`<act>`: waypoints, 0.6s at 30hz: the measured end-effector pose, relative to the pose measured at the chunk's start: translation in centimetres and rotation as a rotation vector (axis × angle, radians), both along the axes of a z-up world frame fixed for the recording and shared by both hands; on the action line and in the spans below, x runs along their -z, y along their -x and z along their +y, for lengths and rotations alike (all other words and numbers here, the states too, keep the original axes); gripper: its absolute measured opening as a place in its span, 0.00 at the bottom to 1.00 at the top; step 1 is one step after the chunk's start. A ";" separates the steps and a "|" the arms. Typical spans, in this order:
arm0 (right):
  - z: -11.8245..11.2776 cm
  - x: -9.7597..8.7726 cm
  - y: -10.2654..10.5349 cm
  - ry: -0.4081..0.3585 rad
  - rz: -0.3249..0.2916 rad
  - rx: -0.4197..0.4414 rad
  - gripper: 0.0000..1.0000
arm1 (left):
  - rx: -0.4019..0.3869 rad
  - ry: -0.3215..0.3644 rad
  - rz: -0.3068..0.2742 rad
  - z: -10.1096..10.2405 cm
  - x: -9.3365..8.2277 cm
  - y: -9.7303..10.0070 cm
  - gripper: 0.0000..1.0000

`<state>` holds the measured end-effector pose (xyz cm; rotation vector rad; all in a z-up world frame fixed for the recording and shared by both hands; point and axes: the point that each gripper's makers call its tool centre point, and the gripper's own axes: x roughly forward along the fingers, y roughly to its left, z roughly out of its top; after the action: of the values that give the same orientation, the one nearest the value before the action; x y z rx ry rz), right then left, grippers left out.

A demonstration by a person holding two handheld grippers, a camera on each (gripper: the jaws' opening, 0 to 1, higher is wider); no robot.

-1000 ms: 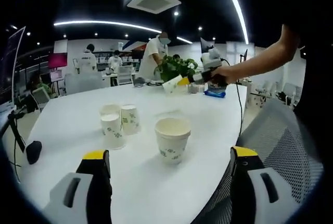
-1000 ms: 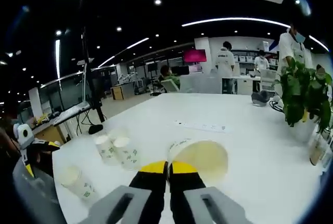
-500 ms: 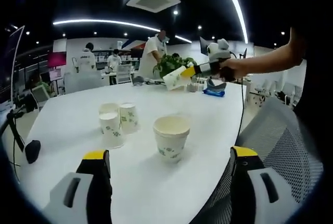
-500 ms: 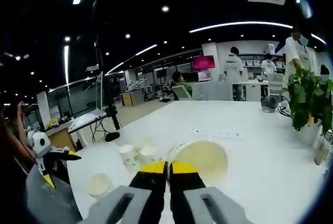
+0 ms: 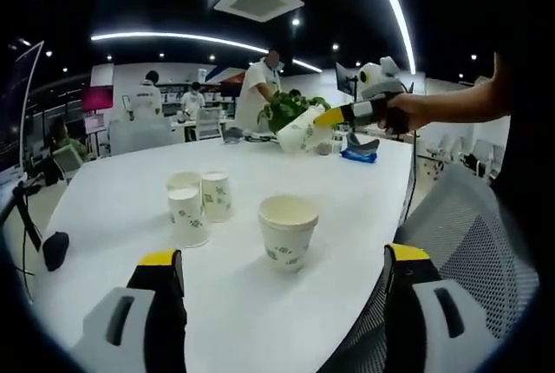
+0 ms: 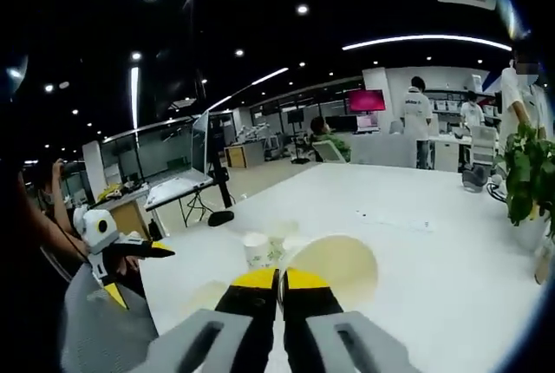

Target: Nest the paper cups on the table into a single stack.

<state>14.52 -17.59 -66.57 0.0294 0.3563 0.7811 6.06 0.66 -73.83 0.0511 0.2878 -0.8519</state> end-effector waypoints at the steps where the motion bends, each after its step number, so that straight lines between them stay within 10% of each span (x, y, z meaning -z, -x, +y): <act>1: 0.2 0.0 0.2 0.004 -0.001 -0.008 0.00 | 0.001 -0.002 -0.001 0.0 0.0 0.0 0.95; 18: 5.0 0.3 3.9 0.007 0.027 -0.168 0.00 | 0.020 -0.025 -0.015 -0.2 0.2 0.2 0.95</act>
<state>10.61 -12.58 -66.83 0.0036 0.3908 0.9464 5.83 0.50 -74.05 0.0839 0.2842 -0.8672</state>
